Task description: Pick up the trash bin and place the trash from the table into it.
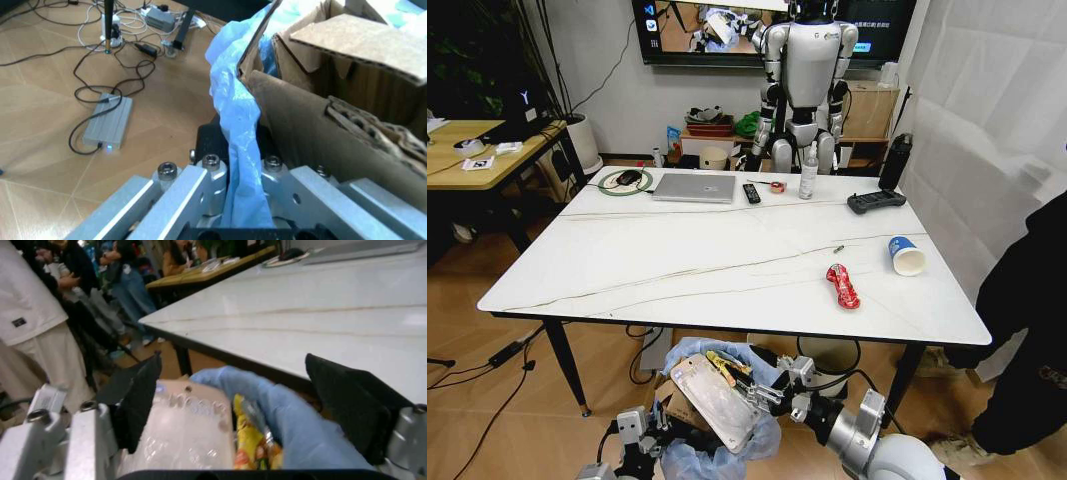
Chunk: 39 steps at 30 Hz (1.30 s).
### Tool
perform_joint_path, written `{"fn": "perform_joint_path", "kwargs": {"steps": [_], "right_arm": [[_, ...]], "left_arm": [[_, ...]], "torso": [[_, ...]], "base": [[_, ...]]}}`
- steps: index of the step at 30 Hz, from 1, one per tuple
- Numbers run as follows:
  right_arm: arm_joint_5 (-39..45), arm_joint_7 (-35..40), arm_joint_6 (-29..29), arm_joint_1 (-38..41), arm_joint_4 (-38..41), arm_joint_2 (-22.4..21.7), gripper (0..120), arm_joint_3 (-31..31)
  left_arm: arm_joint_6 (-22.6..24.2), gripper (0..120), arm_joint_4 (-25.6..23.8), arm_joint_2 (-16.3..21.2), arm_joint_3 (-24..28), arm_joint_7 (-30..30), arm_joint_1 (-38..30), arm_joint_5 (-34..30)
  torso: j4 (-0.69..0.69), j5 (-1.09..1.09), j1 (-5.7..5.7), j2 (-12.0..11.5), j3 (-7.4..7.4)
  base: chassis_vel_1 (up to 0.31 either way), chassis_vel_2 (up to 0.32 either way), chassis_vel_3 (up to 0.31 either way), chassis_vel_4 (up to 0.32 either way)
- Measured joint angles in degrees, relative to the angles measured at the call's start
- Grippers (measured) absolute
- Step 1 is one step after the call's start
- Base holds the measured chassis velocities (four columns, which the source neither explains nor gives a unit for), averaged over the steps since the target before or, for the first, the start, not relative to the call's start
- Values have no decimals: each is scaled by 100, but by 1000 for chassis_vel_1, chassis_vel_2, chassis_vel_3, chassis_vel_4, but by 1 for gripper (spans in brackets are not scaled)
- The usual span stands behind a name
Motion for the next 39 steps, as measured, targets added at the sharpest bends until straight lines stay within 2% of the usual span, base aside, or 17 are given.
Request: {"fn": "perform_joint_path", "kwargs": {"steps": [4, 13, 23, 28, 31, 39], "right_arm": [[223, 576, -356, 326, -196, 289, 98, 644], [768, 1072, -796, 1033, -463, 203, 100, 1342], [747, 1421, -1187, 1382, -763, 171, 100, 1480], [977, 1811, -2388, 2212, -1270, 288, 100, 1523], [1047, 1706, -2612, 2529, -1604, 380, 100, 1437], [906, 1515, -2598, 2925, -2274, 524, 100, 1326]], "left_arm": [[-3, 0, 7, 14, 18, 1, 33, 20], [-42, 0, -48, 42, -9, 7, 83, 19], [-44, 0, -61, 36, -6, 8, 61, 9], [-56, 0, -83, 28, -18, 12, 74, 5], [-65, 0, -83, 10, -17, 14, 87, 21], [-73, 0, -120, -15, -55, 17, 108, 36]], "torso": [[0, 2, 0, 0, 0], [1, 1, 0, 0, 0], [0, 1, 0, 0, 1], [1, -1, 0, 0, 1], [1, 0, 0, 0, 1], [-1, 0, 0, -1, 1]], "base": [[0, 0, 0, 0], [0, 0, 0, 0], [0, 0, 0, 0], [0, 0, 0, 0], [0, 0, 0, 0], [0, 0, 0, 0]]}}
